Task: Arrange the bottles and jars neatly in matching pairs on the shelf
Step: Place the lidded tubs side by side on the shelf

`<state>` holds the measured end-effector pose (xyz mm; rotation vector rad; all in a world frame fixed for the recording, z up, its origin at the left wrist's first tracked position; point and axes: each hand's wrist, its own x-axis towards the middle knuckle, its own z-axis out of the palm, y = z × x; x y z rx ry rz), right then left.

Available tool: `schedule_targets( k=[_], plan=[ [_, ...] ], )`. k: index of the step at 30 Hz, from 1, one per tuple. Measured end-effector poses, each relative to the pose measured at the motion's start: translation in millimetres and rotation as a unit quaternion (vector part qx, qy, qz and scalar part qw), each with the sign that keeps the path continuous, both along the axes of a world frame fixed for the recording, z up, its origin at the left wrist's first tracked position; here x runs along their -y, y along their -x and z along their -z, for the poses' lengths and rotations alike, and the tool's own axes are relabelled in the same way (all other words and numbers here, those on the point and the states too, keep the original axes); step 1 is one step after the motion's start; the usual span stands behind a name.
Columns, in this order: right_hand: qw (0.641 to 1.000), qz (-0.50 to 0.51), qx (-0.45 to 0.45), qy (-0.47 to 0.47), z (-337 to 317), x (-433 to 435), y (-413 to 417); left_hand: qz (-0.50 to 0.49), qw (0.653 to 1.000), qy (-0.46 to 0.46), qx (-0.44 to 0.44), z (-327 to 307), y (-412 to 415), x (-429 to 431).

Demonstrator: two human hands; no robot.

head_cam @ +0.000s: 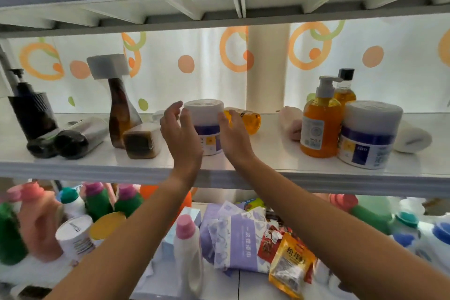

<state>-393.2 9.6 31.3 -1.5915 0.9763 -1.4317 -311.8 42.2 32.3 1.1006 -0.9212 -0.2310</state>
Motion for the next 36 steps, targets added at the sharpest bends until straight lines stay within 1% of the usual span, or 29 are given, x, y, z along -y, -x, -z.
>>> schedule_targets(
  k=[1,2,3,5,6,9,11,12,14,16,17,19,23,25,28,30,32,34,36],
  plan=[
    [0.999,0.029,0.002,0.025,-4,-6,14,0.026,0.998,0.052,0.000,-3,18,-4],
    [0.997,0.055,0.010,0.051,-8,-13,30,0.075,0.994,0.082,0.007,-6,40,-7],
    [0.993,0.080,0.019,0.081,-12,-20,48,0.129,0.987,0.093,0.014,-8,65,-9],
    [0.980,0.133,0.035,0.145,-19,-32,88,0.237,0.969,0.069,0.008,-12,117,-8],
    [0.971,0.166,0.057,0.162,-21,-36,109,0.293,0.955,0.051,-0.007,-14,142,-7],
    [0.933,0.274,0.156,0.171,-19,-44,175,0.410,0.911,-0.019,-0.040,-9,209,-3],
    [0.917,0.324,0.177,0.154,-14,-45,215,0.470,0.877,-0.057,-0.077,-3,240,-6],
    [0.916,0.337,0.172,0.134,-10,-43,233,0.483,0.869,-0.066,-0.086,1,251,-4],
    [0.927,0.340,0.134,0.077,0,-35,265,0.476,0.872,-0.068,-0.091,5,267,1],
    [0.947,0.312,0.077,0.015,9,-25,288,0.460,0.880,-0.070,-0.098,4,274,7],
    [0.954,0.295,0.046,-0.002,13,-21,296,0.455,0.881,-0.074,-0.103,3,276,9],
    [0.963,0.268,0.014,-0.020,17,-17,305,0.459,0.877,-0.088,-0.109,1,280,11],
    [0.973,0.227,-0.001,-0.032,10,-21,306,0.493,0.861,-0.097,-0.078,0,287,1],
    [0.971,0.237,0.011,-0.022,8,-27,305,0.494,0.863,-0.086,-0.058,-1,284,-4],
    [0.965,0.244,0.097,0.022,3,-42,294,0.494,0.868,-0.041,-0.015,-6,278,-19],
    [0.958,0.234,0.156,0.061,-5,-51,274,0.472,0.881,0.004,0.004,-9,268,-27],
    [0.952,0.209,0.191,0.114,-17,-57,244,0.431,0.901,0.046,-0.001,-13,247,-30],
    [0.954,0.170,0.186,0.163,-26,-56,211,0.382,0.920,0.090,0.019,-17,221,-30],
    [0.962,0.124,0.160,0.181,-32,-50,175,0.336,0.934,0.120,0.021,-18,188,-27]
  ],
)
